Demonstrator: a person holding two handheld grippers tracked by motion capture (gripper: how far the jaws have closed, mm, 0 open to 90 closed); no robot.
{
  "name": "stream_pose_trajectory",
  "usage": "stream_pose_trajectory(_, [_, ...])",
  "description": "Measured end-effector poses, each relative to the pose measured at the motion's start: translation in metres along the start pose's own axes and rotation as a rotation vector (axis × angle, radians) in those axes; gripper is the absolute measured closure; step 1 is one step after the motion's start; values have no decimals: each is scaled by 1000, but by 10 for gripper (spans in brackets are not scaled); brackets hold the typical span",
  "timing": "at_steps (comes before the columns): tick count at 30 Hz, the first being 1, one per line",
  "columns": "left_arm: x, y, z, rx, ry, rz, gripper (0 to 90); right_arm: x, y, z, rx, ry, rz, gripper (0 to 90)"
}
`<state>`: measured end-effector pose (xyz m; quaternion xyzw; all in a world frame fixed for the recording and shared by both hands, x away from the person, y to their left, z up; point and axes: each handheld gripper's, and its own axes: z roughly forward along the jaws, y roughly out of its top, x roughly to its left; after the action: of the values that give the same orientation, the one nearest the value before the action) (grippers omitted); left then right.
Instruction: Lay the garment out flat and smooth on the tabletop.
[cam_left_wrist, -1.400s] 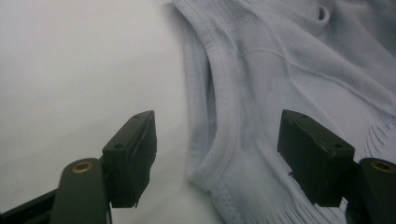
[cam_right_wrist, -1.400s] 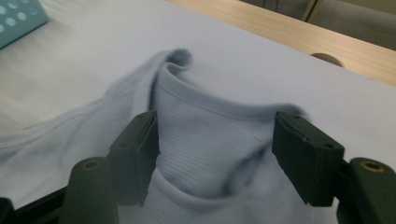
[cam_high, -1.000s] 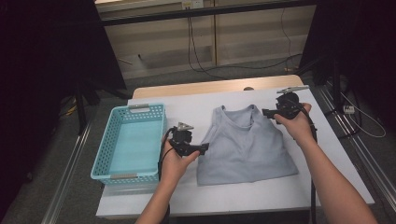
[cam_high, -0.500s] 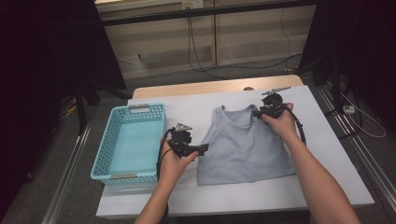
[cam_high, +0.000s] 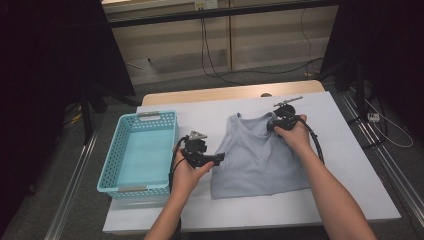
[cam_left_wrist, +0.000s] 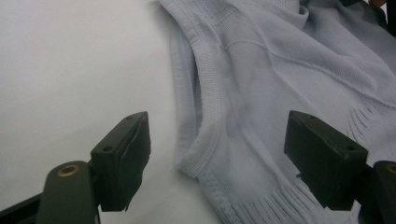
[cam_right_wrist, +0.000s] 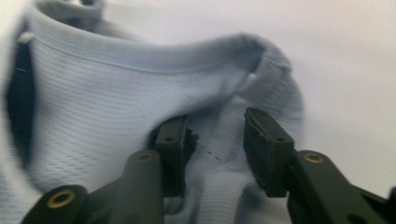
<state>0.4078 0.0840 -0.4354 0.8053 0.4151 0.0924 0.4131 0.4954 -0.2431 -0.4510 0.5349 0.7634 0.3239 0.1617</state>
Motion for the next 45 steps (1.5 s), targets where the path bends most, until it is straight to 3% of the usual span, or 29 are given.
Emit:
stream_pose_trajectory(3, [0, 0, 2, 7, -2, 4, 233, 6, 2, -1, 10, 9, -27, 572])
stream_pose_trajectory(4, [0, -1, 3, 11, -3, 3, 233, 10, 0, 2, 40, 9, -42, 578])
stream_pose_trajectory(6, [-1, -2, 4, 14, -1, 3, 235, 17, -4, 5, 42, -67, -125, 686])
stream_pose_trajectory(7, [-1, -2, 5, 10, 7, 7, 235, 17, -5, 5, 38, -84, -129, 778])
stream_pose_trajectory(8, [-1, -2, 4, 15, 5, 7, 236, 15, -6, 4, 32, -95, -126, 822])
stream_pose_trajectory(11, [-3, -2, 5, 12, 6, 10, 237, 5, -9, 1, 2, -64, -66, 861])
stream_pose_trajectory(16, [-4, -2, 6, 16, 2, 18, 238, -12, -6, -18, -80, -150, -12, 868])
stream_pose_trajectory(17, [-4, -1, 6, 16, 0, 15, 238, -13, -6, -19, -74, -179, -27, 868])
stream_pose_trajectory(19, [-5, -1, 6, 16, 0, 16, 238, -20, -9, -18, -42, -169, -5, 866])
stream_pose_trajectory(21, [-6, -2, 7, 18, -1, 18, 239, -23, -14, -14, -21, -204, -19, 864])
stream_pose_trajectory(23, [-6, -2, 8, 14, 0, 13, 238, -26, -19, -11, -1, -182, 4, 860])
stream_pose_trajectory(26, [-5, -2, 8, 22, -2, 18, 238, -26, -19, -13, -23, -150, 19, 863])
stream_pose_trajectory(28, [-5, -2, 8, 21, -2, 17, 238, -23, -15, -16, -31, -135, 1, 841])
stream_pose_trajectory(30, [-6, -2, 8, 15, -5, 13, 239, -22, -12, -17, -38, -142, 4, 714])
stream_pose_trajectory(33, [-6, -2, 7, 16, -12, 12, 238, -21, -13, -12, -18, -154, -1, 592])
stream_pose_trajectory(37, [-5, -1, 6, 13, -8, 14, 238, -23, -17, -7, -19, -125, 32, 633])
stream_pose_trajectory(38, [-5, -1, 6, 14, -7, 16, 238, -24, -17, -7, -17, -106, 43, 726])
stream_pose_trajectory(40, [-6, -1, 6, 9, -7, 15, 239, -26, -17, -6, -21, -81, 42, 816])
stream_pose_trajectory(45, [-7, 0, 4, 4, -9, 19, 241, -25, -16, -8, -14, -73, 31, 867])
